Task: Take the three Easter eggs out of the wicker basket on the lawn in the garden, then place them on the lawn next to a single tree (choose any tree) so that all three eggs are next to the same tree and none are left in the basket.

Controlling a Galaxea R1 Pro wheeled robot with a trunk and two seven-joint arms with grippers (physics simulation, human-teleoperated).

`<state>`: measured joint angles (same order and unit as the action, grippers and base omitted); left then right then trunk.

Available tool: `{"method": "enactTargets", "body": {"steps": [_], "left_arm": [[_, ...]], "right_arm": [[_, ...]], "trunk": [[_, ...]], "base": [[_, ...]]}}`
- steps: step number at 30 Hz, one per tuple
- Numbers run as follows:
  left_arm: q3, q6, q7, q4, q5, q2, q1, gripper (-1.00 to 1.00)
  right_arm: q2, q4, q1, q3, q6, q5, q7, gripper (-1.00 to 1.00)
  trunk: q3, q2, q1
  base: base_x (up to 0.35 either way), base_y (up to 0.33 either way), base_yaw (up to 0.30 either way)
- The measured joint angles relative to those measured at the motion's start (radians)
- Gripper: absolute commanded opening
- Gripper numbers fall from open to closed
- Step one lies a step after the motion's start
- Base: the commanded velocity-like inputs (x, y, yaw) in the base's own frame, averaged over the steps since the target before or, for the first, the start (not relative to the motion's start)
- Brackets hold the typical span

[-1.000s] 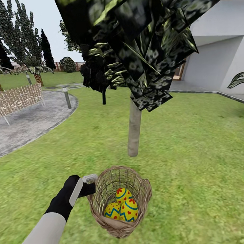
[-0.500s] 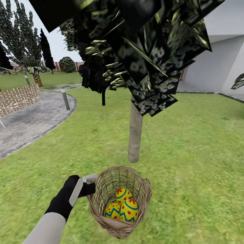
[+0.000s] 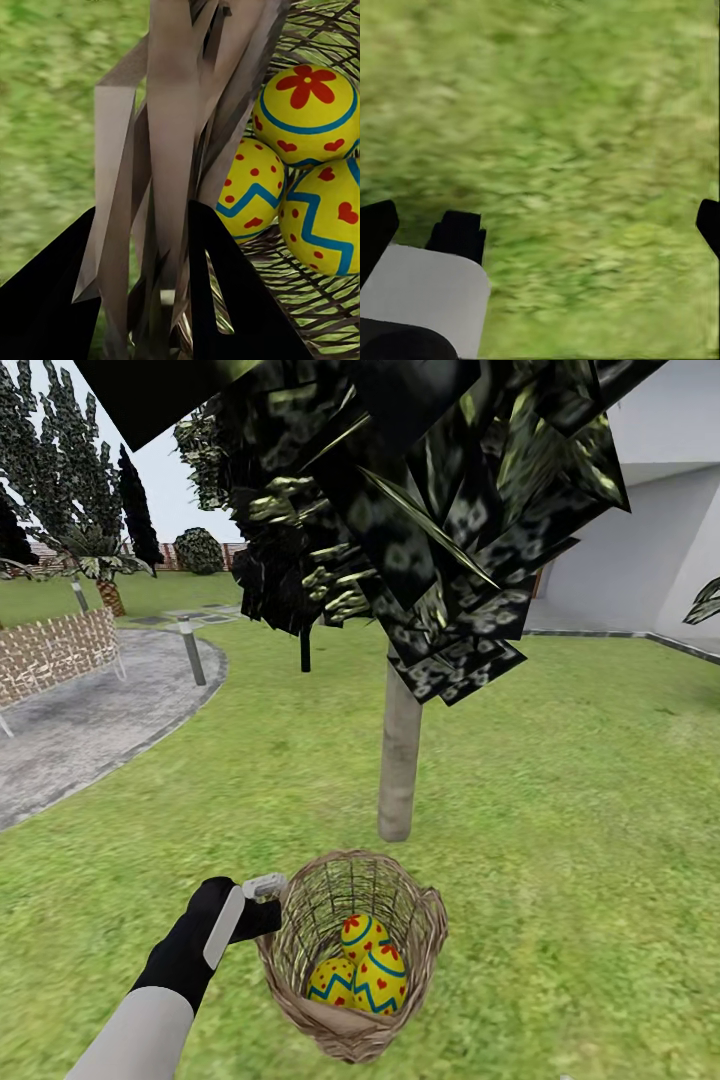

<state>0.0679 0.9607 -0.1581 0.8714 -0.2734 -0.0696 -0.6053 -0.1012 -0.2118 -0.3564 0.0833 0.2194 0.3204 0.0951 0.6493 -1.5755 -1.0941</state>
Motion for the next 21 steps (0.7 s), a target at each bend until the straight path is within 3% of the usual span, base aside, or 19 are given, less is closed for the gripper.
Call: {"method": "enactTargets", "body": {"steps": [2, 4, 7, 11, 18, 21], "left_arm": [[0.000, 0.000, 0.000, 0.000, 0.001, 0.000, 0.000, -1.00], [0.000, 0.000, 0.000, 0.000, 0.002, 0.000, 0.000, -1.00], [0.000, 0.000, 0.000, 0.000, 0.001, 0.000, 0.000, -1.00], [0.000, 0.000, 0.000, 0.000, 0.002, -0.001, 0.000, -1.00], [0.000, 0.000, 0.000, 0.000, 0.002, -0.001, 0.000, -1.00], [0.000, 0.000, 0.000, 0.000, 0.000, -0.001, 0.000, -1.00]], "right_arm": [[0.001, -0.306, -0.005, 0.022, 0.255, -0.002, -0.002, 1.00], [0.004, -0.517, -0.005, 0.039, 0.421, -0.001, -0.001, 1.00], [0.005, -0.711, -0.005, 0.042, 0.482, -0.002, -0.002, 1.00], [0.011, -0.795, -0.014, 0.041, 0.505, -0.001, -0.002, 1.00], [0.012, -0.793, -0.017, 0.043, 0.499, -0.004, -0.002, 1.00], [0.012, -0.792, -0.017, 0.043, 0.496, -0.004, -0.002, 1.00]], "trunk": [[0.000, 0.000, 0.000], [0.000, 0.000, 0.000], [0.000, 0.000, 0.000], [0.000, 0.000, 0.000], [0.000, 0.000, 0.000], [0.009, -0.021, -0.011]], "base": [[0.000, 0.000, 0.000], [0.000, 0.000, 0.000], [0.000, 0.000, 0.000], [0.000, 0.000, 0.000], [0.000, 0.000, 0.000], [0.000, 0.000, 0.000]]}}
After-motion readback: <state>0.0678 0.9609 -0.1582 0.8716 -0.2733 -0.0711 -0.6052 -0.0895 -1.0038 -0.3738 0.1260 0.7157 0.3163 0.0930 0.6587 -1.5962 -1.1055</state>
